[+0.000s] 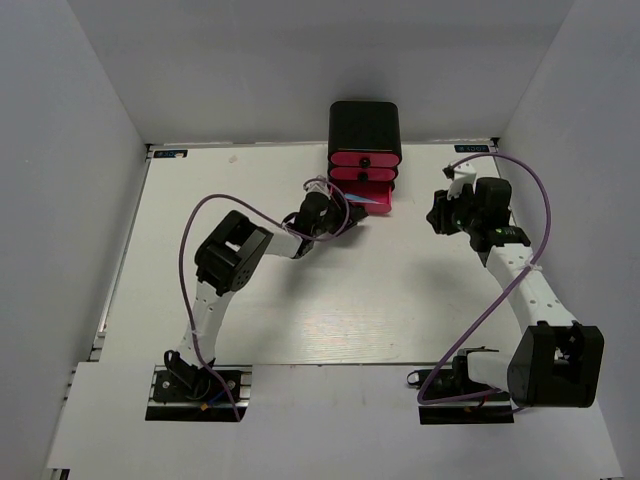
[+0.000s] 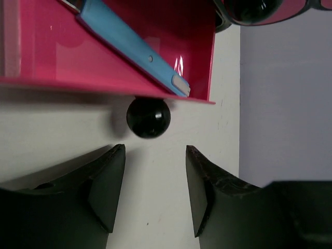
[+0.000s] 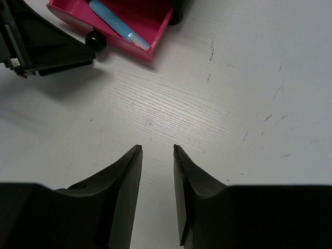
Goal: Sort the stationery into containers
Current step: Close the drawer at the center of the board.
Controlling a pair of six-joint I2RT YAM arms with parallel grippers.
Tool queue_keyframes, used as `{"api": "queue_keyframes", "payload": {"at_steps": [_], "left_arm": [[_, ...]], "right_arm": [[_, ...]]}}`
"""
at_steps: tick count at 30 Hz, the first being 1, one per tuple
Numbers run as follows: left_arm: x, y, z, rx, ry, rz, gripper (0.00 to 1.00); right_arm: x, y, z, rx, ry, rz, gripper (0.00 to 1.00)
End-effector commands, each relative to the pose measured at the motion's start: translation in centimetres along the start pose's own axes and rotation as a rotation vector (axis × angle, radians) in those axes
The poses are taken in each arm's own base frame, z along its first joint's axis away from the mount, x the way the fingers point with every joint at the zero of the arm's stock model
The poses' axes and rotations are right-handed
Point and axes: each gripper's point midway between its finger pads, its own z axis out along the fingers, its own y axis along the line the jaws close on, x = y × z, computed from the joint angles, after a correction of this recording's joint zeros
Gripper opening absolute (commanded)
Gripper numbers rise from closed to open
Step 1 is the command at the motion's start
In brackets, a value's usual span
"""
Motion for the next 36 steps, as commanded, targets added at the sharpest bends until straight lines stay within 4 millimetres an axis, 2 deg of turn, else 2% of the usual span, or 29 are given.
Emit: {"api": "queue_keyframes", "payload": {"at_steps": [1, 6, 12, 13, 16, 20, 21, 27, 28, 30, 31, 35, 36], "left_arm": [[-1.5, -1.2, 0.9, 0.01, -0.036, -0.004, 0.6], [-1.7, -0.5, 2.2, -0.022, -0.042, -0.007, 0.59], [-3.1, -0.3, 2.3, -0.037, -0.091, -0.009, 0.42], [-3.4, -0.8, 2.4, -0.026, -0.096, -0.008, 0.4], [-3.4, -0.4, 2.6, -0.039, -0.1, 0.002, 0.37], [-4.4, -1.7, 3.1, 0.002, -0.132, 0.006, 0.36], [-4.3, -1.1, 3.4, -0.005, -0.14, 0.006, 0.35], [-5.7, -2.2, 4.6, 0.019, -0.191, -0.001, 0.35], [-6.2, -3.1, 4.7, 0.04, -0.201, 0.0, 0.35], [-6.4, -2.4, 5.3, 0.016, -0.217, -0.002, 0.35], [-6.9, -3.3, 5.4, 0.03, -0.224, -0.001, 0.35], [-7.2, -2.8, 6.4, 0.021, -0.243, -0.038, 0.37], [-7.4, -3.2, 6.4, 0.029, -0.247, -0.038, 0.38]], "right_arm": [[-1.3, 0.2, -0.4, -0.014, -0.059, -0.029, 0.37], [-1.2, 0.4, -0.4, -0.024, -0.06, -0.035, 0.37], [-1.1, 0.5, -0.3, -0.037, -0.059, -0.036, 0.37], [-1.0, 0.5, -0.3, -0.038, -0.057, -0.034, 0.37], [-1.0, 0.6, -0.3, -0.044, -0.057, -0.038, 0.37], [-0.7, 0.8, -0.2, -0.051, -0.051, -0.038, 0.37], [-0.6, 0.8, -0.1, -0.053, -0.049, -0.036, 0.37], [-0.5, 0.5, -0.1, -0.045, -0.045, -0.039, 0.38], [-0.5, 0.7, -0.1, -0.052, -0.045, -0.043, 0.38], [-0.5, 0.5, 0.0, -0.045, -0.045, -0.04, 0.38], [-0.5, 0.5, 0.0, -0.046, -0.046, -0.042, 0.4], [-0.4, 0.5, 0.0, -0.046, -0.044, -0.043, 0.4], [-0.4, 0.5, 0.0, -0.049, -0.044, -0.043, 0.4]]}}
